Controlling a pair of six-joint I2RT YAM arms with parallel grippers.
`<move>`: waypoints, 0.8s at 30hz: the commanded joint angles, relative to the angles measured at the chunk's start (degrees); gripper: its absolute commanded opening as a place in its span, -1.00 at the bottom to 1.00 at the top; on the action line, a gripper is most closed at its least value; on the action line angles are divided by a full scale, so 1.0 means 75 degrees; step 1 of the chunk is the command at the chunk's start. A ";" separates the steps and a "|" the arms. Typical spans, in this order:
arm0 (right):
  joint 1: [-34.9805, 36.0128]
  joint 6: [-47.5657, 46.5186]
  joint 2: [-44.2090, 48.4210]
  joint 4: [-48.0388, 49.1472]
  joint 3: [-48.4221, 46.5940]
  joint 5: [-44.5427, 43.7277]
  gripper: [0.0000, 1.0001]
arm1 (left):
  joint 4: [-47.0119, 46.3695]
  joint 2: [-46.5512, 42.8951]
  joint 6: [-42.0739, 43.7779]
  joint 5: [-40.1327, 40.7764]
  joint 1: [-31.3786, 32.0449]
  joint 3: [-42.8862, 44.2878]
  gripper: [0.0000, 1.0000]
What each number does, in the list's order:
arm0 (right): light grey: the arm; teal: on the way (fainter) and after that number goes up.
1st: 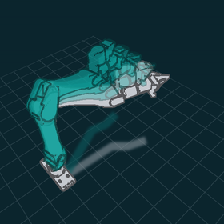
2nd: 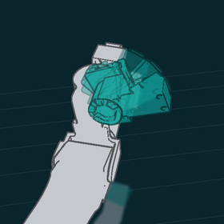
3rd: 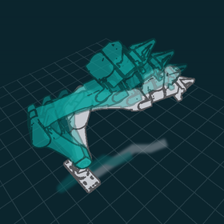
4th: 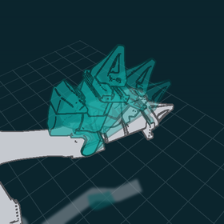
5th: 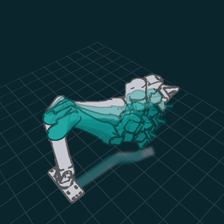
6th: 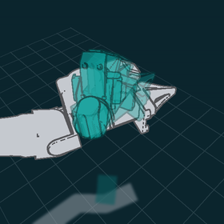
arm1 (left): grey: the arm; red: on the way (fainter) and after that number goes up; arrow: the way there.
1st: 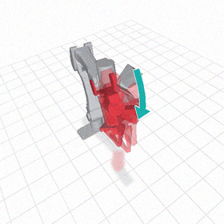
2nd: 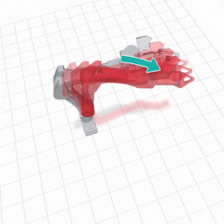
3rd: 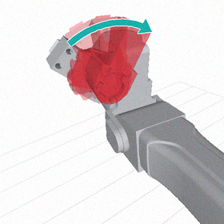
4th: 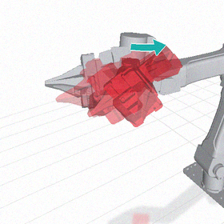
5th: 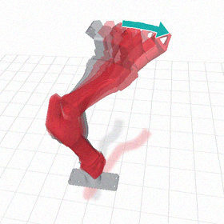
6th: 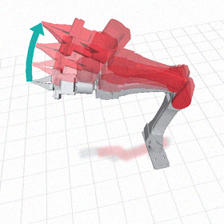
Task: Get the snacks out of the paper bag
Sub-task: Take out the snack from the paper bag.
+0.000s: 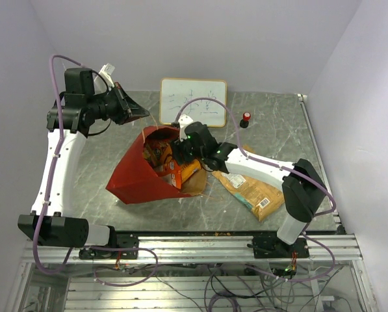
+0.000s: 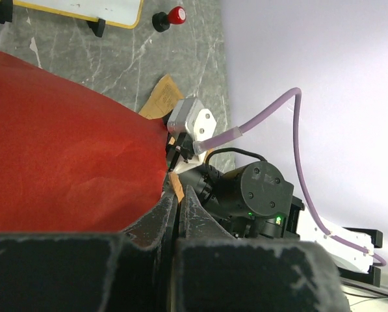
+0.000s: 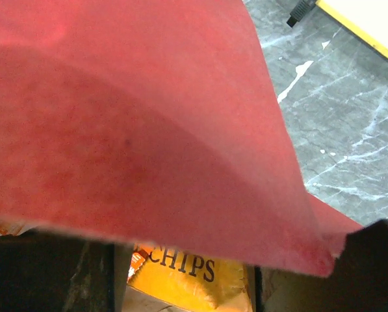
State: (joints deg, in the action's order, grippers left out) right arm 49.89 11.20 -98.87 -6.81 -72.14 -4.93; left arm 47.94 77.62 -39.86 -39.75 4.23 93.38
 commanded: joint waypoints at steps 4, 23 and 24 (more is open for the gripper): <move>-0.0003 0.0280 -0.0223 0.0457 0.0166 0.0197 0.02 | -0.0180 0.0110 0.0128 -0.0213 -0.0001 0.0375 -0.86; 0.0063 0.0530 0.1222 -0.0096 -0.0475 0.1126 -1.00 | -0.1034 -0.0163 -0.0794 0.0021 -0.0149 0.0119 -0.86; 0.0063 0.0624 0.1337 -0.0126 -0.0554 0.1215 -1.00 | -0.0996 -0.0156 -0.0776 0.0036 -0.0162 0.0139 -0.86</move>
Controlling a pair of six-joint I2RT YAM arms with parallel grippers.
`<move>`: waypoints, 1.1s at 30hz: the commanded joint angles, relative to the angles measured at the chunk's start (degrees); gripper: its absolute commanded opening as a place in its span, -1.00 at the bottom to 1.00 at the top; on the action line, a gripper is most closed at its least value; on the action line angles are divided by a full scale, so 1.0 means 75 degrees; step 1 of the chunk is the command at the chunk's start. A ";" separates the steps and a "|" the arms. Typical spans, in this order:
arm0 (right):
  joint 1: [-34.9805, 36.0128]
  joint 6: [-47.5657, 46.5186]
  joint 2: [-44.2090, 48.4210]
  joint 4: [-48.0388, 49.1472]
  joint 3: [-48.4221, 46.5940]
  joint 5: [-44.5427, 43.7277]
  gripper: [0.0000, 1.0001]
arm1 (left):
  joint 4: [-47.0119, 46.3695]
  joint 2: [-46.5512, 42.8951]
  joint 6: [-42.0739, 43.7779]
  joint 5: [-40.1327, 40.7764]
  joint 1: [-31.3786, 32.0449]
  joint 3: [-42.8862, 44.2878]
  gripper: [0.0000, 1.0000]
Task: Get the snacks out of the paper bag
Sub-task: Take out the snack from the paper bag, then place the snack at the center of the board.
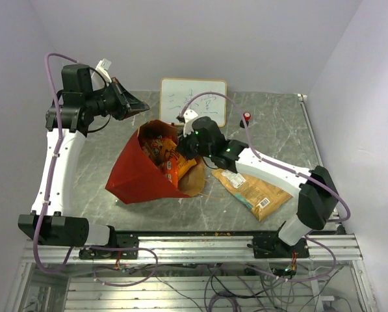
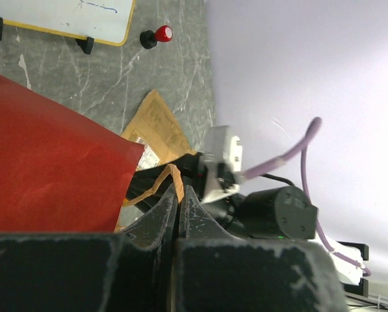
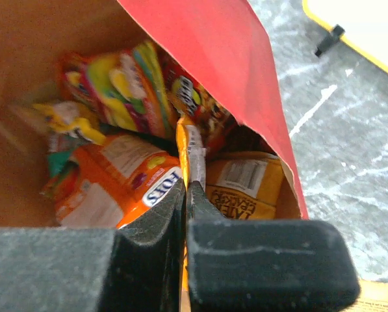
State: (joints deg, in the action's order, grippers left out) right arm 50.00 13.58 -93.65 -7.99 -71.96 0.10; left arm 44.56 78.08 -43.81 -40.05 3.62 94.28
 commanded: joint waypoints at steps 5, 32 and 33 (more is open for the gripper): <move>0.0048 0.0630 0.1139 -0.0249 -0.1138 0.0701 -1.00 | -0.0253 -0.0205 -0.0030 0.0237 -0.0137 0.0181 -0.86; 0.0043 -0.0924 0.5050 -0.4980 -0.2327 -0.2880 -1.00 | 0.0007 0.0050 0.0293 0.0724 -0.0296 0.0716 -0.86; 0.0046 -0.1047 0.5261 -0.5163 -0.2136 -0.3109 -1.00 | -0.0023 0.0069 0.0267 0.0717 -0.0302 0.0718 -0.86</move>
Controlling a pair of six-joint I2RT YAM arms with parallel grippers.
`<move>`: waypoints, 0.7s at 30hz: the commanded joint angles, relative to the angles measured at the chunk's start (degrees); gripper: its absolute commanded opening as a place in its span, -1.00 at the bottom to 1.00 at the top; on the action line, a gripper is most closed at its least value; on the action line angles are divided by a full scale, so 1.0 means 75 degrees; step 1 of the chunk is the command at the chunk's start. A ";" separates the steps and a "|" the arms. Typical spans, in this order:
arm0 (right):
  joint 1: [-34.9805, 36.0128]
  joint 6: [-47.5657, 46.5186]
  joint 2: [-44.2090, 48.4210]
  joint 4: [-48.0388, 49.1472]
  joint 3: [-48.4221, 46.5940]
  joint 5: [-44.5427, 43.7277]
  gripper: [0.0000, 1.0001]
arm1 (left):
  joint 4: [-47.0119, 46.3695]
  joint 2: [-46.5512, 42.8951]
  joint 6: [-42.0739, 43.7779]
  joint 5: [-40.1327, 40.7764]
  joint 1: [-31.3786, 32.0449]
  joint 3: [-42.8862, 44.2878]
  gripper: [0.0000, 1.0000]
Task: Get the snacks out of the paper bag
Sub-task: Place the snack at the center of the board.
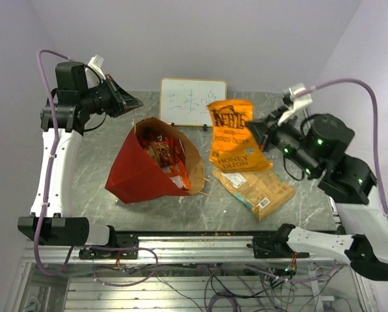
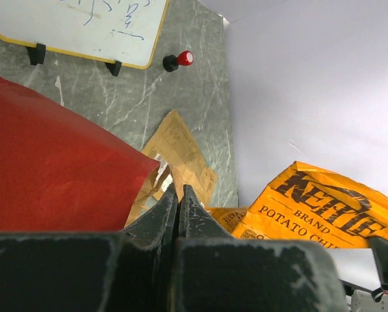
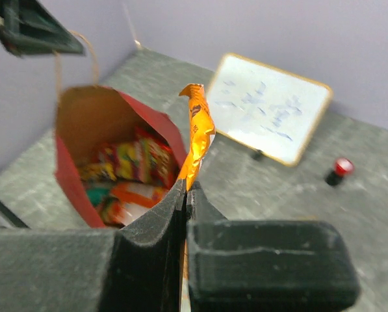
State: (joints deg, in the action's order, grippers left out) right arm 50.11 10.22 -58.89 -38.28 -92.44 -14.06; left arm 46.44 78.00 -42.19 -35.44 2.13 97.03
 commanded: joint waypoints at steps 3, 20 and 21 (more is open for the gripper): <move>0.0028 -0.0722 0.1107 -0.1507 0.1102 -0.2132 -1.00 | -0.0338 0.0121 -0.0009 0.0079 -0.0114 0.0387 -0.86; 0.0034 -0.2148 0.1717 -0.3265 0.2380 -0.1576 -1.00 | -0.0075 0.0072 0.0160 -0.0021 -0.0117 0.0267 -0.86; 0.0034 -0.2366 0.1904 -0.3278 0.2447 -0.1434 -1.00 | -0.0065 0.0047 0.0164 -0.0026 -0.0120 0.0231 -0.86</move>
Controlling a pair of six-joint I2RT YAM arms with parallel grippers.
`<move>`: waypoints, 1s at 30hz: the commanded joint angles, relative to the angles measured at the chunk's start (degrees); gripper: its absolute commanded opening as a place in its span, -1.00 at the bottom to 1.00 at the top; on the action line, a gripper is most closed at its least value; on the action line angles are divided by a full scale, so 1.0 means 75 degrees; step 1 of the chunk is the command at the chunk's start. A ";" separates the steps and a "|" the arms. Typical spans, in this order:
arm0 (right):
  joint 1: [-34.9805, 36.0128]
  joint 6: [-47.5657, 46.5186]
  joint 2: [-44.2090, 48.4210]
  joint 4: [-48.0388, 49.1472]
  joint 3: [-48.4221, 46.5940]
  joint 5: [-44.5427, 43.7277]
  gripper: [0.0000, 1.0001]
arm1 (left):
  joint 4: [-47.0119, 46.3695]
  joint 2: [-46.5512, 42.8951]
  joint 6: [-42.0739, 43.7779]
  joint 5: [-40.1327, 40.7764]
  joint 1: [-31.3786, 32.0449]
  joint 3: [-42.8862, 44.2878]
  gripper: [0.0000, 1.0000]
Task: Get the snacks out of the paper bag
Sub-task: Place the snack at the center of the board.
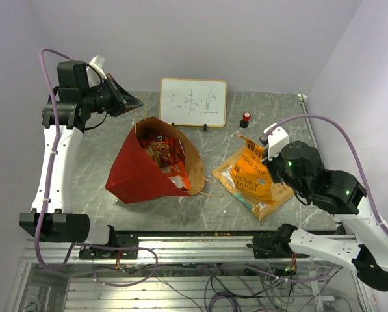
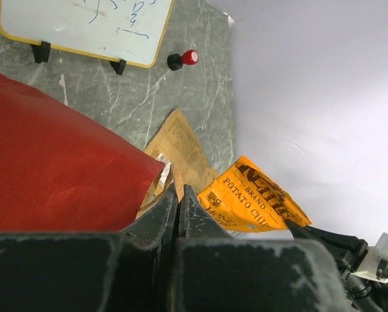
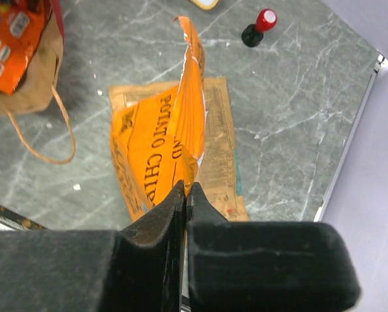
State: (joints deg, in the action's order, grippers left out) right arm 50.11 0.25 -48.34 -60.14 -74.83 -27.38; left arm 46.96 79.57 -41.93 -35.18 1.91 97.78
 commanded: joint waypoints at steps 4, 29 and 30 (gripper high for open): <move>0.0034 -0.1696 0.1216 -0.0503 0.0197 0.1269 -1.00 | -0.0216 -0.0238 0.0086 -0.0153 -0.0088 -0.0027 -0.86; -0.2625 -0.4966 -0.1060 0.3759 0.3356 0.1583 -1.00 | -0.0304 -0.0443 0.0031 -0.0585 -0.0116 -0.0371 -0.86; -0.2836 -0.5007 -0.1290 0.4003 0.3310 0.1939 -1.00 | -0.0349 -0.0457 -0.0019 -0.0623 -0.0115 -0.0415 -0.86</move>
State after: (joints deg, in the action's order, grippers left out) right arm 38.13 -31.38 -53.95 -43.03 -47.72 -23.09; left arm 46.94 77.87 -41.80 -37.36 1.65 95.68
